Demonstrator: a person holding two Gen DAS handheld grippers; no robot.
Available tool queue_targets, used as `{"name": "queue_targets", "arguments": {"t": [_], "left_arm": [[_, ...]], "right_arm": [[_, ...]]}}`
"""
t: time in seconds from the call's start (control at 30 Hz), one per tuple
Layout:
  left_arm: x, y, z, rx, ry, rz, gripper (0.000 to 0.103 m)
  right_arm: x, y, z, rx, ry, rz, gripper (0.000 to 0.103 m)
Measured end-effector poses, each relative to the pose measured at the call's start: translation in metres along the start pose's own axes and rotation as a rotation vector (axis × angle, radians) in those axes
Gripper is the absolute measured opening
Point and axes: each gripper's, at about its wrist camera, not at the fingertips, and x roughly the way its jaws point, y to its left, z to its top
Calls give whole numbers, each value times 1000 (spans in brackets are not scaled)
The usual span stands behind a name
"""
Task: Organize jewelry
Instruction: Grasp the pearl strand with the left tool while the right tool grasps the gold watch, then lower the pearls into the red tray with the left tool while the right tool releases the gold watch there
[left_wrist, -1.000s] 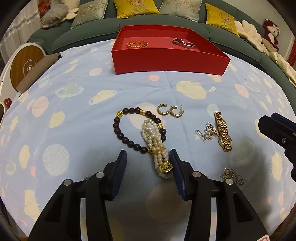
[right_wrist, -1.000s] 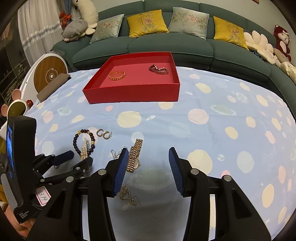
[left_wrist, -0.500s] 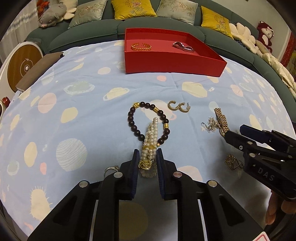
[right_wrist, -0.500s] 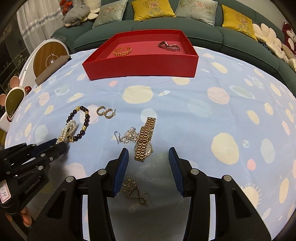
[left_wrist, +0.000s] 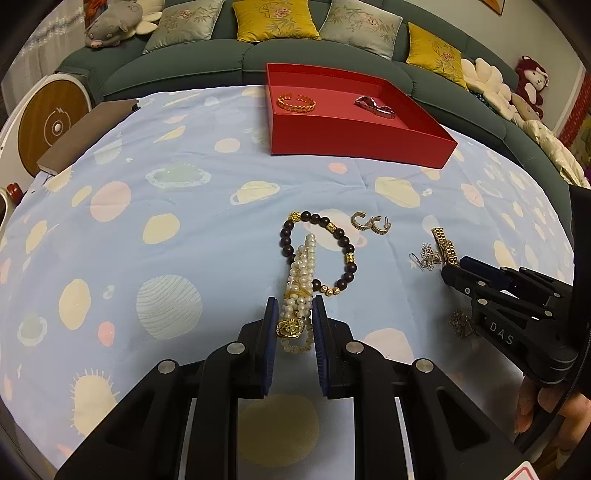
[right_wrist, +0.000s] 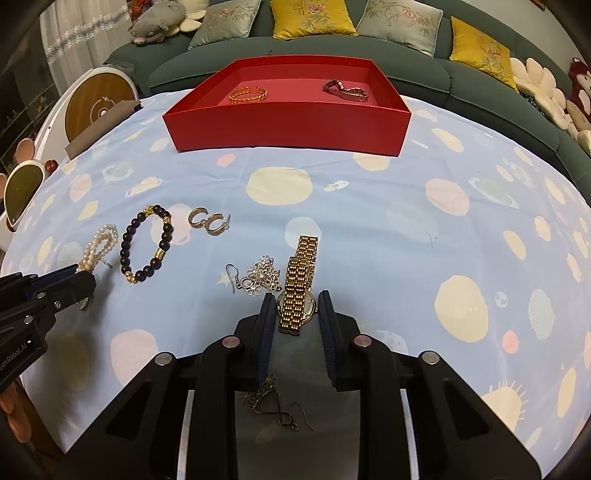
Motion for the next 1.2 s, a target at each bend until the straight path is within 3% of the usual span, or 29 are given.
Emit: {"name": "queue_targets", "arguments": {"t": [0.8, 1.0, 1.2], "left_arm": [[-29, -8, 26, -24, -72, -42, 16], [-41, -9, 54, -59, -95, -66, 16], [-43, -13, 106, -31, -119, -65, 16]], "right_arm": [[-57, -14, 31, 77, -156, 35, 22], [-73, -17, 53, 90, -210, 34, 22], [-78, -21, 95, 66, -241, 28, 22]]}}
